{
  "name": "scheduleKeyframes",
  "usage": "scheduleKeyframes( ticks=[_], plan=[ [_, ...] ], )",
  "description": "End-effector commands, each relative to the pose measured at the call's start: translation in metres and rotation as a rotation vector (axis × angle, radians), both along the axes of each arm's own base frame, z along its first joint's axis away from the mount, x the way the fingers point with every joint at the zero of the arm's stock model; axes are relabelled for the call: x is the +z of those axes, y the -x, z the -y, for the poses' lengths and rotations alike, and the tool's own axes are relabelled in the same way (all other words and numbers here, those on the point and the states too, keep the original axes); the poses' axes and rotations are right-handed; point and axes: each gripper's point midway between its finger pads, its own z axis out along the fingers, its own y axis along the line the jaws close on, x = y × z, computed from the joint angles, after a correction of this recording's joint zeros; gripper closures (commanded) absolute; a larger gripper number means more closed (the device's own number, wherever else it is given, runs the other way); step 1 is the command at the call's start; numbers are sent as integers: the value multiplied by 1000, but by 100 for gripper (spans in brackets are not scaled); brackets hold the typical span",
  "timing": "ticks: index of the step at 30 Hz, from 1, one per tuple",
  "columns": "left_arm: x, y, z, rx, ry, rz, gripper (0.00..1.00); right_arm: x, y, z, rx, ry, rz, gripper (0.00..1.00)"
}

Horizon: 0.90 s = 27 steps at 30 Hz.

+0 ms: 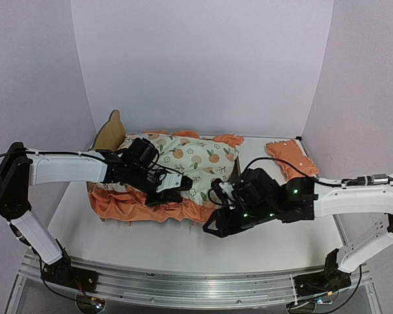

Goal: Set up the pet bed

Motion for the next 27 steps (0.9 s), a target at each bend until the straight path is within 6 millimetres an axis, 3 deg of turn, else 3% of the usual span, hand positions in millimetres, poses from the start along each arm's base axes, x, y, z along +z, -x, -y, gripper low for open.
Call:
scheduleKeyframes(
  ticks=[1, 4, 10, 17, 23, 27],
  plan=[
    [27, -13, 20, 39, 84, -23, 100, -6, -17, -48, 51, -96, 65, 47],
    [35, -15, 24, 60, 98, -52, 100, -12, -24, -58, 78, -78, 87, 48],
    [37, -19, 28, 80, 115, -64, 100, -36, -43, -53, 9, -56, 8, 52],
    [35, -15, 26, 70, 110, -72, 100, -41, -51, -56, -6, -52, -7, 51],
    [37, -14, 25, 70, 112, -70, 100, -48, -65, -49, -87, -19, 15, 69],
    [37, -13, 24, 67, 111, -75, 100, -47, -66, -48, -86, -23, 14, 65]
  ],
)
